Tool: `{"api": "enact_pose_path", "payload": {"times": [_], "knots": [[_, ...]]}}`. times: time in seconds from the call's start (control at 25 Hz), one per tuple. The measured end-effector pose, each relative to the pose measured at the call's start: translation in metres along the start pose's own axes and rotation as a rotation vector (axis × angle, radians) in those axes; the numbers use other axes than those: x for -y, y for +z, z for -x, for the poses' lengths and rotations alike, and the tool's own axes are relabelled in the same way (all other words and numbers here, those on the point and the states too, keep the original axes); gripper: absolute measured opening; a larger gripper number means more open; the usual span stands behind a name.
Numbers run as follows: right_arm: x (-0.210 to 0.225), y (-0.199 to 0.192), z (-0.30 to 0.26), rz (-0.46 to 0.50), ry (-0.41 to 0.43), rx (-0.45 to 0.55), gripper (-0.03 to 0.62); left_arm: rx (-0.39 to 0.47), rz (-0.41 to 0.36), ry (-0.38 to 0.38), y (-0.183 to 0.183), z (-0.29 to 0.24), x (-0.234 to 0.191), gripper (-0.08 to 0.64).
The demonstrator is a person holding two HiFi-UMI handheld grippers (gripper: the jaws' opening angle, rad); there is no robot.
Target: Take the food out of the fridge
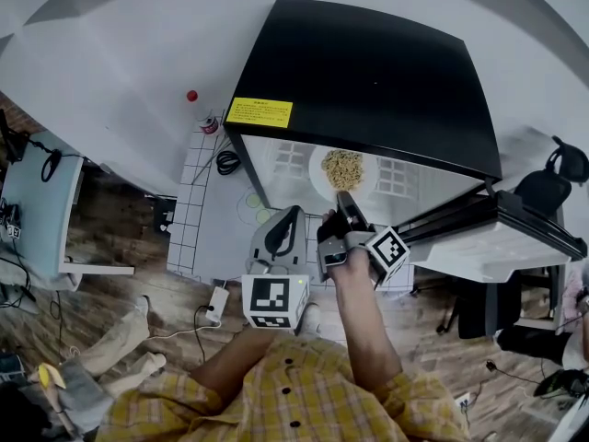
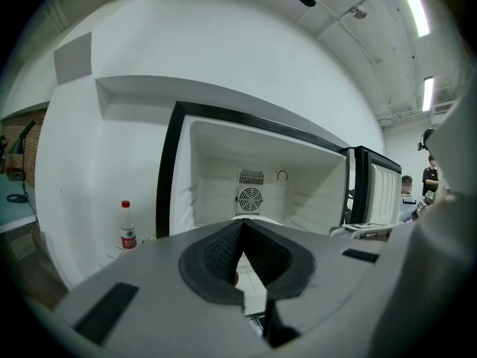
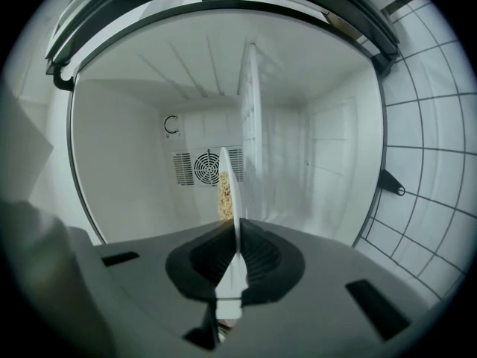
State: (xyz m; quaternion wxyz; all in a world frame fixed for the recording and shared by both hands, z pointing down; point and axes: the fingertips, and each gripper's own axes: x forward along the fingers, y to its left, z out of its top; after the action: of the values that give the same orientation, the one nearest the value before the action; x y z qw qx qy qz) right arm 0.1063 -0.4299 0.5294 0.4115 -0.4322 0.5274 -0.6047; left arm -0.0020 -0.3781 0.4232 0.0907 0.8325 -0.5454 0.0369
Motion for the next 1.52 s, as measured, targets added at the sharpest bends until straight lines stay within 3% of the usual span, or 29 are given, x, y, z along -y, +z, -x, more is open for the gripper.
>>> {"api": "enact_pose_path", "payload": {"times": [0.8, 1.52], "knots": [[-0.043, -0.049, 0.104, 0.057, 0.017, -0.091, 0.015, 0.039, 0.018, 0.008, 0.009, 0.06, 0.011, 0.006], [-0.046, -0.072, 0.197, 0.07, 0.009, -0.112, 0.017, 0.054, 0.006, 0.001, 0.015, 0.135, 0.039, 0.006]]}}
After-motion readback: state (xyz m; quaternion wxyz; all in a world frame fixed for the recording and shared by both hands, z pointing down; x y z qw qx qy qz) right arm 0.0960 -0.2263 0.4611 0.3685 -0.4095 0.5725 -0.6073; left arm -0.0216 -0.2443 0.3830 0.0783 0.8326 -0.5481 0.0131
